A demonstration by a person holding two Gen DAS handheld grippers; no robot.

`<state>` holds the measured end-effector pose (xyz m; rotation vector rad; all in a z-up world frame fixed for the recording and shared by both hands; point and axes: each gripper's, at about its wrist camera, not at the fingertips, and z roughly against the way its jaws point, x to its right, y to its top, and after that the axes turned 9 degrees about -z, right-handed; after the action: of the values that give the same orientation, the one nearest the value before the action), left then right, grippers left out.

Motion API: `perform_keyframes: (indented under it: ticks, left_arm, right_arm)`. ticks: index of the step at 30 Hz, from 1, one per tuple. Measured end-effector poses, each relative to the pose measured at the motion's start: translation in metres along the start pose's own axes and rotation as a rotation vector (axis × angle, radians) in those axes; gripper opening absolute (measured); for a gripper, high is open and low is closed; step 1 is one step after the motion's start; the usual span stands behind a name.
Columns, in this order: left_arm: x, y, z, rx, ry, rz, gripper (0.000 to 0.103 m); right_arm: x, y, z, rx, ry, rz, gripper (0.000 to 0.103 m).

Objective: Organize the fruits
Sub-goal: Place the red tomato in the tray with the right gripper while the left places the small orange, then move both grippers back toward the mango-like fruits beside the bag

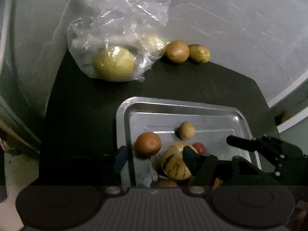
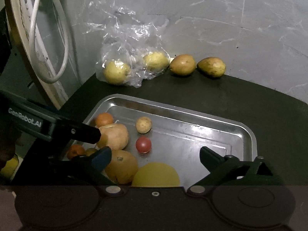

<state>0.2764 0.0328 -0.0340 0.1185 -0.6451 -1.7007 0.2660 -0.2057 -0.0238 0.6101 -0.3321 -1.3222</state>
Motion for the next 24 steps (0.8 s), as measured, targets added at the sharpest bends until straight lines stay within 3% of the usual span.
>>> perform_keyframes:
  ticks: [8,14,24]
  left_arm:
    - [0.012,-0.007,0.011,0.004,0.001,-0.05,0.099]
    - [0.013,-0.012,0.015,0.004,-0.005,-0.058,0.102]
    - [0.02,-0.03,0.027,-0.02,-0.061,-0.184,0.102]
  right_arm:
    - [-0.009,-0.016,0.012,-0.023,0.034,0.063,0.102]
    - [-0.013,-0.028,0.018,-0.043,0.017,0.111,0.102]
    - [0.008,-0.045,0.021,-0.089,-0.063,0.026,0.102]
